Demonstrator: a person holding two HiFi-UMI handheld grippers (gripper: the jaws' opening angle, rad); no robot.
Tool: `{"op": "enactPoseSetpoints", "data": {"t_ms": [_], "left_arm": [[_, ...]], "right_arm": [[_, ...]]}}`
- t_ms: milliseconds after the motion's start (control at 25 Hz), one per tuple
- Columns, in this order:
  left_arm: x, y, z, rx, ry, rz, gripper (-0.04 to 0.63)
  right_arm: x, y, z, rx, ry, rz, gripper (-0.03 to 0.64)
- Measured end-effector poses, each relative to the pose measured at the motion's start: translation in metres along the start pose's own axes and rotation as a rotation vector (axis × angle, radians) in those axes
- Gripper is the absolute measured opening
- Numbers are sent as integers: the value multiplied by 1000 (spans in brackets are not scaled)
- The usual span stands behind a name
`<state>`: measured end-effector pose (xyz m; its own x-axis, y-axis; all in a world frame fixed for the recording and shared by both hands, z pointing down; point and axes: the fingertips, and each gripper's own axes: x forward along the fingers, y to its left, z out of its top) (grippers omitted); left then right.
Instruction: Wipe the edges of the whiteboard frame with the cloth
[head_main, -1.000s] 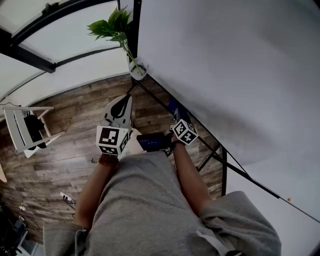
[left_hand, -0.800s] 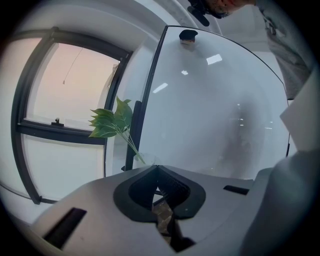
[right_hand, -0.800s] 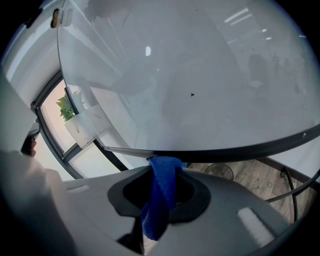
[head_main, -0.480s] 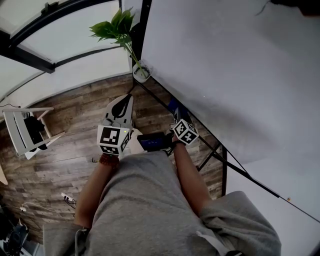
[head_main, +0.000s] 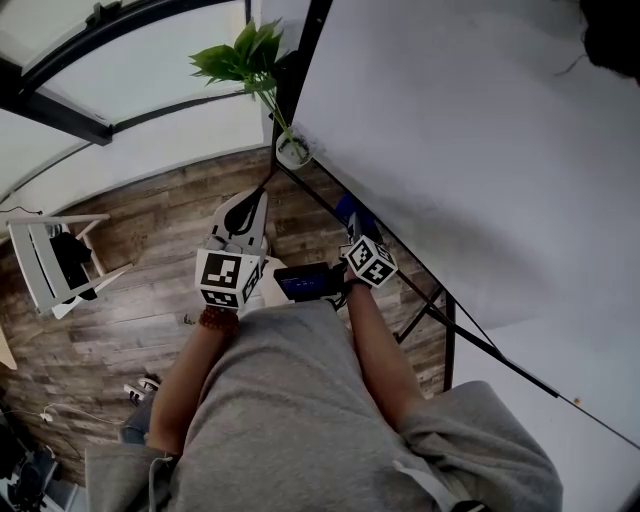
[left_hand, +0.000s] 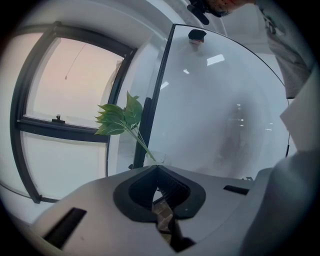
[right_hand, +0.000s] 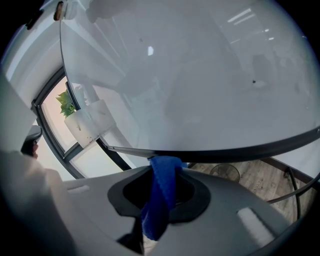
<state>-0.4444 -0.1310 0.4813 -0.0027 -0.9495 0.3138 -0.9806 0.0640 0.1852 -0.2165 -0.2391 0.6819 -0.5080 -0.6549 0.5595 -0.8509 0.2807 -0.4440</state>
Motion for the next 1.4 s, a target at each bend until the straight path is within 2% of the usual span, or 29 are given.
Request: {"op": "enactPoseSetpoints", "data": {"t_ms": [720, 1080, 1400], "left_arm": [[-4, 39, 9, 20, 4, 32, 9], [-10, 57, 4, 5, 8, 73, 9], [-12, 69, 15, 6, 1, 115, 9]], "right_arm": [[32, 47, -1, -5, 5, 56, 80], [47, 68, 0, -27, 12, 96, 80], [57, 83, -1, -12, 32, 138, 80]]}}
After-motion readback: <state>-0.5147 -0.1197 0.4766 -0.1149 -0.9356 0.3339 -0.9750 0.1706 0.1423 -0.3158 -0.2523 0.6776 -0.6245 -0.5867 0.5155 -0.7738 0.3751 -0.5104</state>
